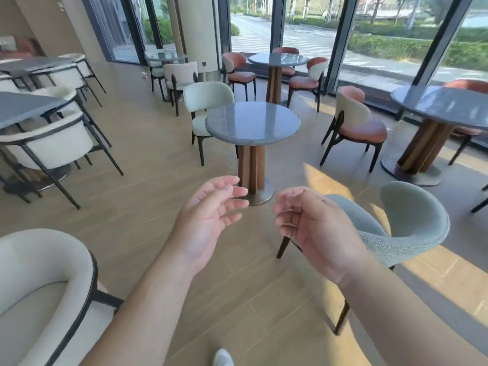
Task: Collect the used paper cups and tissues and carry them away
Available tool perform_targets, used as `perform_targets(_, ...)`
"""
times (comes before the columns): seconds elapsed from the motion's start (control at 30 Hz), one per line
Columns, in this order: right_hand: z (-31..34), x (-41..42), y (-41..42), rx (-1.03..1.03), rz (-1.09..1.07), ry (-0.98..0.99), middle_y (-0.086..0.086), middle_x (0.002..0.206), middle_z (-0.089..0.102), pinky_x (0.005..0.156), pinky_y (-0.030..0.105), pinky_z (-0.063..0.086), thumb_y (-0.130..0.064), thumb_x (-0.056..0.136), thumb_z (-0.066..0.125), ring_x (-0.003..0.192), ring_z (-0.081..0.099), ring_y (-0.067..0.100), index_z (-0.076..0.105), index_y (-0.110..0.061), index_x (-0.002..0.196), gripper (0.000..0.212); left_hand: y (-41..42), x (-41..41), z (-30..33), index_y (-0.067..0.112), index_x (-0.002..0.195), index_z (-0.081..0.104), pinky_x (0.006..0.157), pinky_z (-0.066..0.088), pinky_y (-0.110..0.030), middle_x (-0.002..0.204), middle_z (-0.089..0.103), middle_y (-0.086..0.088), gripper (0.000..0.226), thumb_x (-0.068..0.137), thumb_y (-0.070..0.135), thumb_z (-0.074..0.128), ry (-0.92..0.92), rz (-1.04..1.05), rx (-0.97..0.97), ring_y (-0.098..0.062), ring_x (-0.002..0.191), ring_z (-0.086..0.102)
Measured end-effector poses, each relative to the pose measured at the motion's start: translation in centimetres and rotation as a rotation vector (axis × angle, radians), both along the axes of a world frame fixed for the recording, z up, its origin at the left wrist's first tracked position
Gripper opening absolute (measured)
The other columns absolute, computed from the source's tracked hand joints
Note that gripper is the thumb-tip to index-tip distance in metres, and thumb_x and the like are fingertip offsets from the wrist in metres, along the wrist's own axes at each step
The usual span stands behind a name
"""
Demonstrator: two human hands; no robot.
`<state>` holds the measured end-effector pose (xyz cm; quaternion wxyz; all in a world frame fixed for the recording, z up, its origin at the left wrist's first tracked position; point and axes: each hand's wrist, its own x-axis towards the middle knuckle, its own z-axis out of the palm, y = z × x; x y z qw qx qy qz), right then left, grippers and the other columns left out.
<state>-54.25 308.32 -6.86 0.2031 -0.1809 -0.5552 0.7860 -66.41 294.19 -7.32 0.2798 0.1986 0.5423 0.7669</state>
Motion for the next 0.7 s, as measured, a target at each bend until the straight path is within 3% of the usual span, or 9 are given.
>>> perform_targets(0.13,1.6,-9.7,2.2,0.039,-0.005,0.000,0.006,0.077,0.067,0.062,0.030,0.044,-0.018,0.074,0.054,0.064,0.059,0.018,0.072,-0.020,0.075,0.019,2.3,-9.6,1.0,0.020,0.104,0.068,0.076,0.052,-0.028,0.092,0.077,0.001,0.025,0.079,0.022,0.073,-0.007,0.010,0.026,-0.011,0.082,0.072)
perform_targets(0.3,2.8,-20.7,4.3,0.039,0.038,0.056,0.007,0.076,0.066,0.059,0.027,0.047,-0.018,0.078,0.053,0.064,0.059,0.019,0.071,-0.017,0.077,0.018,3.6,-20.6,2.0,0.022,0.105,0.069,0.077,0.051,-0.029,0.093,0.076,0.002,0.020,0.087,0.026,0.058,0.044,0.034,0.050,-0.012,0.084,0.071)
perform_targets(0.57,0.9,-35.0,9.8,-0.014,0.096,0.046,0.007,0.079,0.066,0.061,0.029,0.046,-0.012,0.089,0.050,0.066,0.059,0.019,0.066,-0.011,0.090,0.017,7.6,-33.4,0.5,0.021,0.105,0.068,0.076,0.051,-0.030,0.092,0.077,0.003,0.025,0.083,0.027,0.059,0.014,0.110,0.008,-0.012,0.083,0.072)
perform_targets(0.7,-0.7,-43.1,14.1,-0.049,0.161,0.058,0.005,0.079,0.068,0.061,0.028,0.047,-0.016,0.087,0.050,0.065,0.061,0.017,0.068,-0.015,0.087,0.018,11.1,-40.5,-0.5,0.022,0.105,0.069,0.077,0.051,-0.030,0.093,0.077,0.003,0.023,0.084,0.027,0.060,0.014,0.167,-0.016,-0.012,0.084,0.072)
